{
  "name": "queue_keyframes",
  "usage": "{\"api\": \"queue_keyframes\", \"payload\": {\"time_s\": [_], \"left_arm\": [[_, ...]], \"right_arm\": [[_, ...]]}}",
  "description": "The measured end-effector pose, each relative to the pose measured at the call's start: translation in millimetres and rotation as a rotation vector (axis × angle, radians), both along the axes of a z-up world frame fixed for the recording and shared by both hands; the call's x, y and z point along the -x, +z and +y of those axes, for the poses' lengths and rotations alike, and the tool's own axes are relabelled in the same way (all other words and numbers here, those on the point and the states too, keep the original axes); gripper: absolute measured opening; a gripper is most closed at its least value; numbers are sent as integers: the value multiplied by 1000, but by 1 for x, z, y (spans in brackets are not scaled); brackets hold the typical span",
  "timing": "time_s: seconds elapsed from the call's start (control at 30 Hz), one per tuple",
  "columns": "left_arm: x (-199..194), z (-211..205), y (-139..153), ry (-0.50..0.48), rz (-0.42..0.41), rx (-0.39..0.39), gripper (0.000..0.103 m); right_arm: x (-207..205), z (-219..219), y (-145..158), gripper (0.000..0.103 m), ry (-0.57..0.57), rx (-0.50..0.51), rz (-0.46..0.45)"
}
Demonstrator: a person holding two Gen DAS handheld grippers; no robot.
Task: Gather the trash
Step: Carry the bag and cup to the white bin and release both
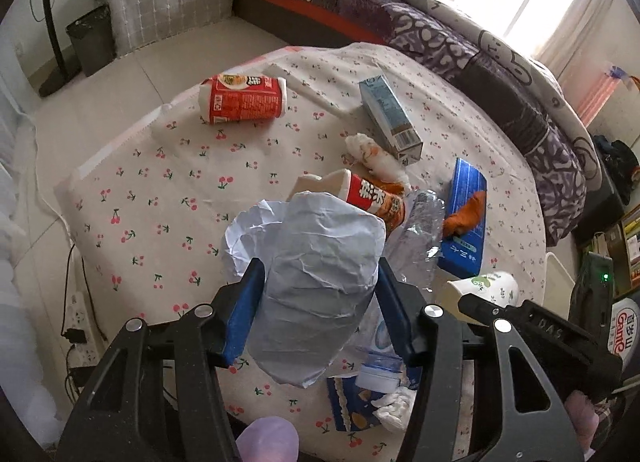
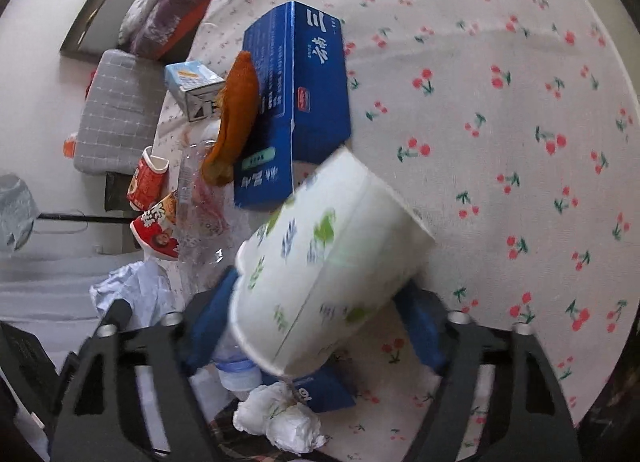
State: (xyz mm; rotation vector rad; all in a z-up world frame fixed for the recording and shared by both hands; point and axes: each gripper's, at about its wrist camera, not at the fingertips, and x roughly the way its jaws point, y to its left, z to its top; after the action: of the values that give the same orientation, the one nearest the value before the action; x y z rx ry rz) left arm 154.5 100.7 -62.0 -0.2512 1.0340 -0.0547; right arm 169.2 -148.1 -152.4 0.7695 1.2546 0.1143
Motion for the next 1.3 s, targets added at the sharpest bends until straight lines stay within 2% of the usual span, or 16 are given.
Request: {"api": "queue_keyframes", "payload": {"time_s": [0.17, 0.43, 0.53, 0.73, 0.9, 1.03, 1.17, 1.3], "left_arm": [[4, -5, 7, -9, -39, -14, 54], [10, -16, 19, -22, -114, -41, 54], [12, -25, 24, -36, -151, -56, 54], [16, -47, 30, -74, -196, -74, 54], [17, -68, 31, -111, -209, -81, 54], [17, -86, 31, -143, -219, -82, 54], [18, -106, 30, -178, -223, -76, 54], [20, -130, 33, -222, -228, -61, 54]], "right_arm": [[4, -2, 21, 62, 25, 96, -103], [18, -6, 65, 62, 56, 290, -304], [24, -15, 82, 62, 49, 374, -377], [34, -34, 102, 62, 4, 513, -459], [46, -56, 111, 62, -43, 629, -488], [54, -74, 113, 62, -81, 720, -477], [60, -98, 106, 62, -111, 822, -412], [67, -124, 101, 63, -146, 875, -347]]}}
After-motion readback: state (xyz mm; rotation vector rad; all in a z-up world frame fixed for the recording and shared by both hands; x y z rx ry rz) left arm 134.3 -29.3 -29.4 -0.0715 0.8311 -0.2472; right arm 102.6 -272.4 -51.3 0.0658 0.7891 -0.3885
